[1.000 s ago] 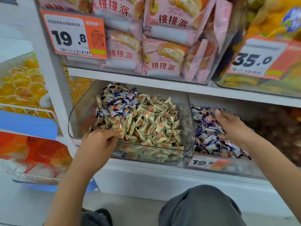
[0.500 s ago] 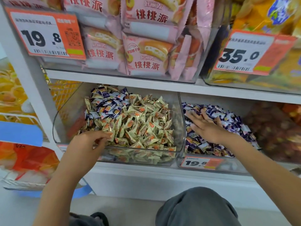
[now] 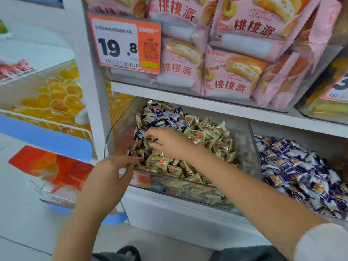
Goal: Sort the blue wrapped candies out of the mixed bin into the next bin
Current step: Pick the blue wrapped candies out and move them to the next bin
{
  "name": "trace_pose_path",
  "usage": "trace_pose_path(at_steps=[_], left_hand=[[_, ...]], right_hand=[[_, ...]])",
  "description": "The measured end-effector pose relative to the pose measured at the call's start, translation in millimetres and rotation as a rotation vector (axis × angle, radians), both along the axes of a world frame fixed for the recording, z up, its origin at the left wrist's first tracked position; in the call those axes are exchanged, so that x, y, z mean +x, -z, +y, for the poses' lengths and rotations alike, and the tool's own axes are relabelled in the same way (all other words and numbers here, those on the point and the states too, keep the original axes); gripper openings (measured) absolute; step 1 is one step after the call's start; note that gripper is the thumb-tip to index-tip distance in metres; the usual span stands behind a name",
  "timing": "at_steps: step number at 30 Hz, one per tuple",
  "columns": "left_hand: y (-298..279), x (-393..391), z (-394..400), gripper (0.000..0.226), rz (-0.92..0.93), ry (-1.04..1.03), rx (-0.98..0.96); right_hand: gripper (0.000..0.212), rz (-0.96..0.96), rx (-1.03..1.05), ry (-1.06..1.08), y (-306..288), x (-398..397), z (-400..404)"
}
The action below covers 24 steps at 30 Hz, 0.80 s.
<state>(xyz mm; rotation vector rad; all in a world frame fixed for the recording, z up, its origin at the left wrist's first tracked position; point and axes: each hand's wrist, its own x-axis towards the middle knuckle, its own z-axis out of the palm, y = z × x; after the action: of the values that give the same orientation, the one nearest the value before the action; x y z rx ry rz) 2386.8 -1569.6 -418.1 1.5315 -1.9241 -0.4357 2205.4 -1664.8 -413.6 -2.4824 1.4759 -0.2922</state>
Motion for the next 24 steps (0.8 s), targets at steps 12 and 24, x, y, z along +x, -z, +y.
trace_pose_path(at_steps=[12,24], left_hand=[[5.5,-1.5,-16.9,0.019,-0.07,0.109,-0.05],[7.9,-7.8,-15.3,0.019,-0.047,0.103,-0.074]], right_hand=[[0.078,0.39,-0.03,-0.014,30.7,39.9,-69.2],[0.045,0.271,-0.083,0.085,29.9,52.1,-63.7]])
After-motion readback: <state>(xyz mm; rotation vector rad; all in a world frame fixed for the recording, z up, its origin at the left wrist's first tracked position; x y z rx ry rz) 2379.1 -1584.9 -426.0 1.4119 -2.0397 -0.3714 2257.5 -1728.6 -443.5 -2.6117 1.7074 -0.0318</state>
